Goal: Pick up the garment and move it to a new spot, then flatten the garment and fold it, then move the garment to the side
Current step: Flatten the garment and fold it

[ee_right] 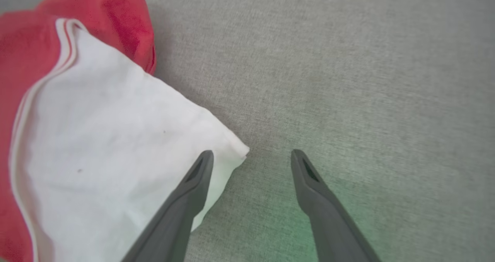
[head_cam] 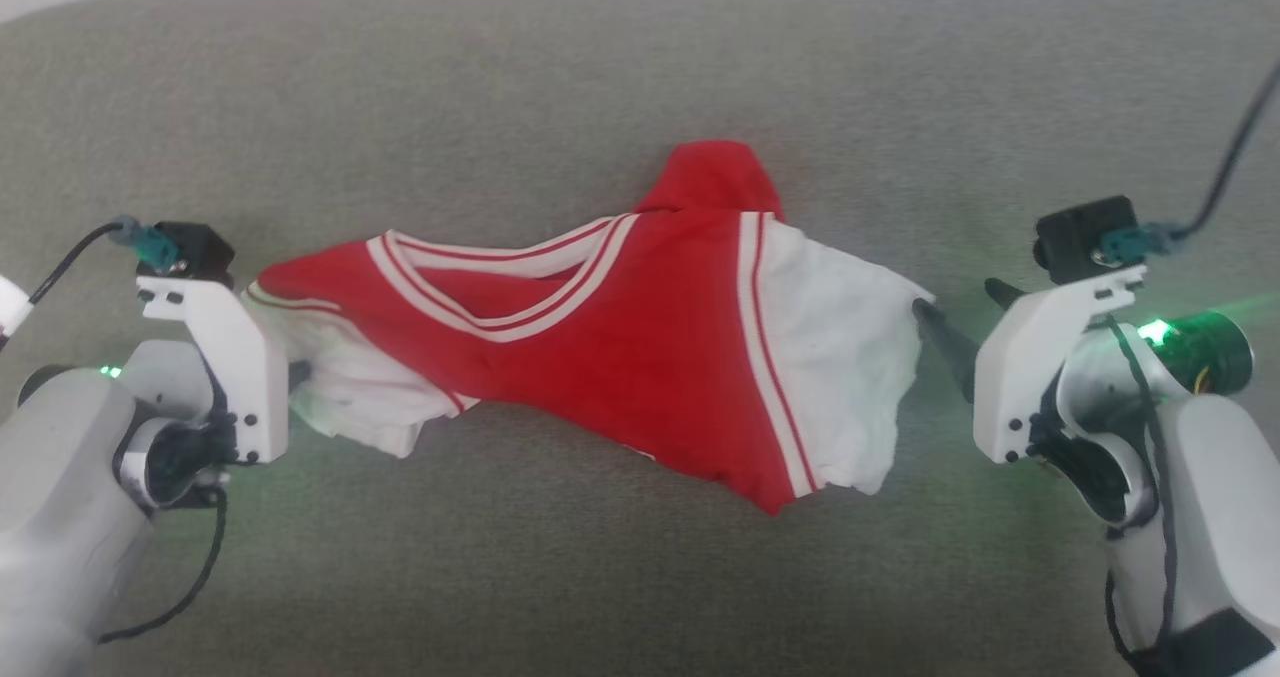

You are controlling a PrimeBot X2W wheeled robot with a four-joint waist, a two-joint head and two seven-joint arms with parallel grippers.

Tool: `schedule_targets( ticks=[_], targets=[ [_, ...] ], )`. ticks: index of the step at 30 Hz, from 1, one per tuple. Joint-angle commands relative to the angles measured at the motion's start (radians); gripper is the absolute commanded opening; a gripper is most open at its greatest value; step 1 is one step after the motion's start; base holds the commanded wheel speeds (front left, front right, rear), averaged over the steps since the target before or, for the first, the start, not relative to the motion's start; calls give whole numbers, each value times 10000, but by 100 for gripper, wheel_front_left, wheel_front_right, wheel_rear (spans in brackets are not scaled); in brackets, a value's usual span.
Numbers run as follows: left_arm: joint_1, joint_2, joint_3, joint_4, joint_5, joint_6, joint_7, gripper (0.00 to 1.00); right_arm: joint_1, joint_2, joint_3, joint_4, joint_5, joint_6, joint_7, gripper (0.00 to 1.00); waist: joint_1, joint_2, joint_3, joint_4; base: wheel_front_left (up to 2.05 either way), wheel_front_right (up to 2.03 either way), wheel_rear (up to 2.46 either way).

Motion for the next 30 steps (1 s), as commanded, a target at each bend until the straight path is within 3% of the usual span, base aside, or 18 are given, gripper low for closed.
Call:
schedule_targets(
  ticks=[1,7,9,11,12,17,30],
  targets=[
    [14,-286,-136,94,30,-56,-46,0,-169,33,-3,141,10,-14,193,100,0,0,131,162,0,0,0],
    [-154,-547,-246,316,72,-202,-134,0,-646,213,25,944,-226,-14,1283,100,0,0,257,428,0,0,0],
    [-195,-606,-255,400,59,-234,-169,0,-701,312,17,1240,-293,-14,1722,92,0,0,266,480,0,0,0],
    [-228,-646,-267,479,44,-287,-204,0,-761,372,-7,1469,-380,-13,2107,9,0,0,265,528,0,0,0],
    [-242,-662,-271,522,39,-314,-223,0,-788,402,-42,1562,-403,-13,2251,0,0,0,262,546,0,0,0],
    [-436,-623,-190,699,-2,-378,-318,0,-1228,431,-558,1606,-594,-19,2221,0,0,0,177,591,0,0,0],
    [-1606,203,95,-81,504,-277,-446,0,-2489,206,-811,1004,-375,-16,1585,0,0,0,-830,394,0,0,0]
  ],
)
